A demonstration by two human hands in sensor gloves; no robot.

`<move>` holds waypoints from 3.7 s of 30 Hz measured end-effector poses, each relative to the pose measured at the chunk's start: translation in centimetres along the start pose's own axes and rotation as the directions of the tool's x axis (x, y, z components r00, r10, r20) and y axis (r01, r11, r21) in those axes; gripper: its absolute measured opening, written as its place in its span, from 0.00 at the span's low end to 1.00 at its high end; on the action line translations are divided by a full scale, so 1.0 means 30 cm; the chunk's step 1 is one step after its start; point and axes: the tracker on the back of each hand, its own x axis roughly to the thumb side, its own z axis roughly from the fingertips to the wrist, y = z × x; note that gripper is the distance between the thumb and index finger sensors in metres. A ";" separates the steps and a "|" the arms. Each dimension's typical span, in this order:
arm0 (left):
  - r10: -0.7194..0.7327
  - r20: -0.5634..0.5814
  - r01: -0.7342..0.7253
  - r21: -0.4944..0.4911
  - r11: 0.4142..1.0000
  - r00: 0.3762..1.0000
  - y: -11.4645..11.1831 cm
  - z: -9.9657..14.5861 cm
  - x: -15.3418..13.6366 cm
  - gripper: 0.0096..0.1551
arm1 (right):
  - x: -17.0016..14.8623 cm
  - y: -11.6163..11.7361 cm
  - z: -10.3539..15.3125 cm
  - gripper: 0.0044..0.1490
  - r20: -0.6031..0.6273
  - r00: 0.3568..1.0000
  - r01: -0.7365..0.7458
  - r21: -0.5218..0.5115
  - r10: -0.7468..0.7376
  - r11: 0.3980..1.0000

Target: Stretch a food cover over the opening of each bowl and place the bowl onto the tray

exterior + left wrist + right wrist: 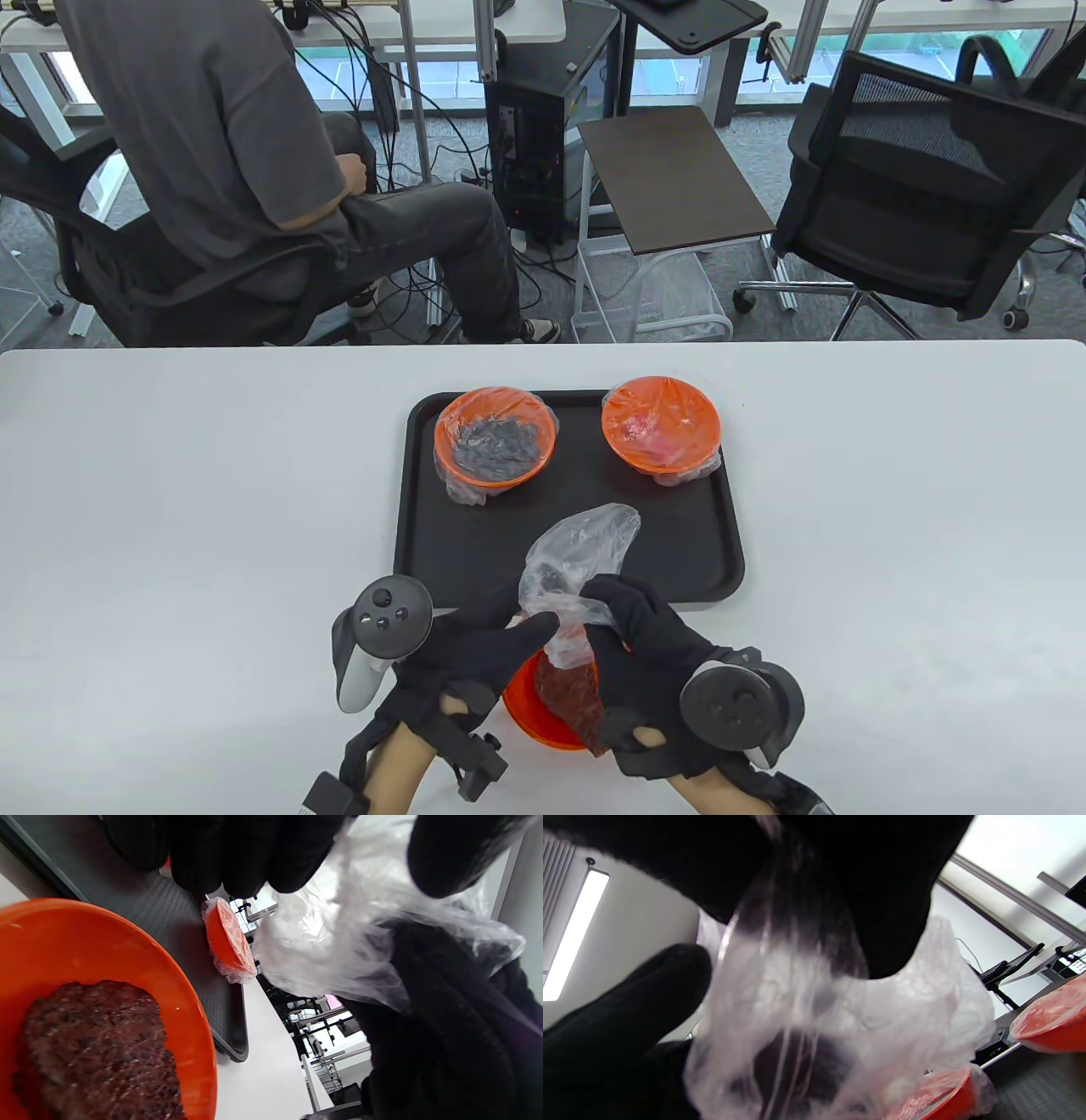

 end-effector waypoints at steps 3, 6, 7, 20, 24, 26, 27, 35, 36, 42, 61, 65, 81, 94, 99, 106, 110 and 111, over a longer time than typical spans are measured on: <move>0.044 0.008 -0.044 0.048 0.998 0.999 0.004 0.005 -0.001 0.36 | 0.004 0.028 0.012 0.27 0.014 1.000 -0.002 0.051 0.001 0.999; 0.079 0.010 -0.079 0.118 0.990 0.997 0.012 0.012 -0.003 0.25 | 0.003 0.051 0.020 0.29 0.040 0.999 0.019 0.106 -0.023 0.994; 0.082 0.008 -0.083 0.137 0.987 0.997 0.017 0.015 -0.003 0.24 | -0.001 0.057 0.021 0.31 0.044 0.999 0.024 0.138 -0.030 0.990; 0.141 0.022 -0.143 0.080 0.987 0.990 0.091 0.028 -0.026 0.22 | -0.141 -0.133 -0.019 0.33 -0.128 0.975 0.163 -0.142 -0.181 0.976; 0.152 0.073 -0.152 -0.014 0.988 0.986 0.080 0.027 -0.003 0.21 | -0.227 -0.113 -0.038 0.30 -0.240 0.938 0.224 -0.133 -0.251 0.965; 0.148 0.091 -0.144 -0.048 0.988 0.985 0.069 0.027 0.008 0.21 | -0.256 -0.094 -0.046 0.30 -0.276 0.923 0.254 -0.088 -0.269 0.963; 0.144 0.094 -0.139 -0.057 0.989 0.985 0.065 0.026 0.012 0.21 | -0.265 -0.080 -0.050 0.31 -0.286 0.913 0.294 -0.038 -0.292 0.955; 0.097 0.075 -0.093 -0.055 0.994 0.992 0.023 0.013 0.018 0.21 | -0.180 0.051 -0.039 0.54 -0.228 0.888 0.455 0.311 -0.399 0.834; 0.099 0.075 -0.095 -0.061 0.994 0.992 0.015 0.011 0.018 0.21 | -0.168 0.068 -0.035 0.55 -0.232 0.883 0.467 0.335 -0.409 0.819; 0.108 0.074 -0.103 -0.069 0.992 0.991 -0.017 0.007 0.024 0.20 | -0.139 0.095 -0.022 0.47 -0.203 0.920 0.386 0.327 -0.335 0.863; 0.281 -0.021 -0.279 -0.199 0.939 0.960 -0.087 -0.005 -0.038 0.48 | -0.165 0.079 -0.006 0.27 -0.298 0.809 0.562 0.139 -0.507 0.815; 0.299 -0.014 -0.299 -0.111 0.948 0.954 -0.071 -0.004 -0.040 0.35 | -0.175 0.060 0.001 0.27 -0.306 0.808 0.555 0.107 -0.504 0.825; 0.614 0.025 -0.604 0.221 0.766 0.789 0.053 0.071 -0.112 0.25 | -0.241 0.011 0.021 0.28 -0.377 0.782 0.536 0.002 -0.496 0.844; 0.280 -0.158 -0.200 0.391 0.898 0.947 0.084 0.136 -0.102 0.25 | -0.229 -0.081 0.052 0.28 -0.345 0.908 0.263 0.021 -0.240 0.965; 0.055 -0.286 0.057 0.370 0.927 0.957 0.046 0.161 -0.075 0.26 | -0.205 -0.099 0.082 0.29 -0.283 0.959 0.032 0.105 -0.001 0.994; -0.131 -0.438 0.275 0.285 0.918 0.890 -0.049 0.191 -0.101 0.27 | -0.218 -0.081 0.162 0.29 -0.253 0.934 -0.194 0.238 0.254 0.952; -0.184 -0.473 0.340 0.269 0.901 0.862 -0.080 0.201 -0.123 0.27 | -0.227 -0.059 0.193 0.29 -0.228 0.915 -0.268 0.272 0.333 0.924; -0.199 -0.474 0.356 0.268 0.895 0.858 -0.086 0.202 -0.128 0.28 | -0.227 -0.054 0.196 0.29 -0.223 0.911 -0.280 0.278 0.345 0.919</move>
